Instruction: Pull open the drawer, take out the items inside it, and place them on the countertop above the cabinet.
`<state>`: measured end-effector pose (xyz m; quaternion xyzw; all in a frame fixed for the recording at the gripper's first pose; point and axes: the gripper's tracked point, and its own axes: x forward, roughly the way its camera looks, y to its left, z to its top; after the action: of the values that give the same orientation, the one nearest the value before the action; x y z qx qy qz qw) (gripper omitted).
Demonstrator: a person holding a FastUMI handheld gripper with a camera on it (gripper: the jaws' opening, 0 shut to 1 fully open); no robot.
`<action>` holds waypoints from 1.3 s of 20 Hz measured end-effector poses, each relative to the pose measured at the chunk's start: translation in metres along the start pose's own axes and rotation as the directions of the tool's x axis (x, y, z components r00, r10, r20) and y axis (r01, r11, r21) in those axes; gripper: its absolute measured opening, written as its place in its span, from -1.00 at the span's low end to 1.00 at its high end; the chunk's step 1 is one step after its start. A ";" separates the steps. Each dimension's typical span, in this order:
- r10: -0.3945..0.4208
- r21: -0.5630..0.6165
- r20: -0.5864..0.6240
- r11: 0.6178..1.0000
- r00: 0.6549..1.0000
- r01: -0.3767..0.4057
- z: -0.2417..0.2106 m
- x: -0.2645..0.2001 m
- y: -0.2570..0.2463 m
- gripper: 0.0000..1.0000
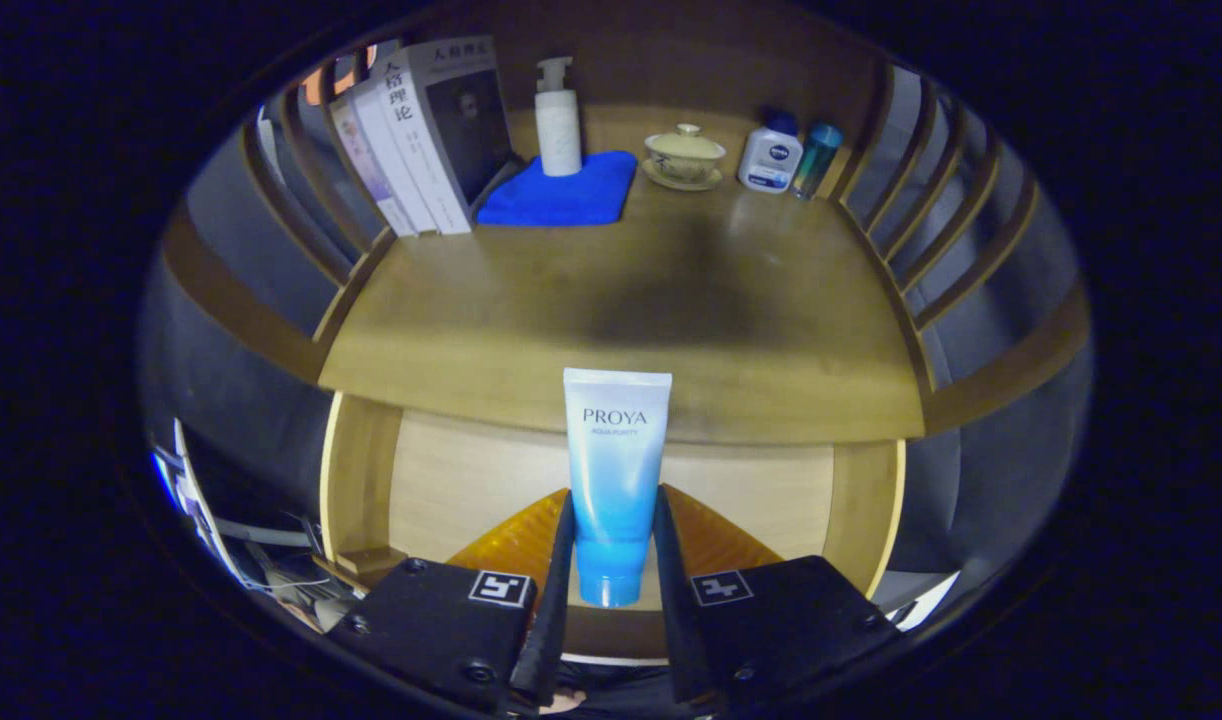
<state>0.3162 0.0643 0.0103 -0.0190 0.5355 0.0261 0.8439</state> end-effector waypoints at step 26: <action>-0.056 0.073 -0.010 0.996 0.998 0.056 0.088 0.054 -0.012 0.14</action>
<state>0.4190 0.0585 -0.0009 -0.0030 0.5388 -0.0174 0.8422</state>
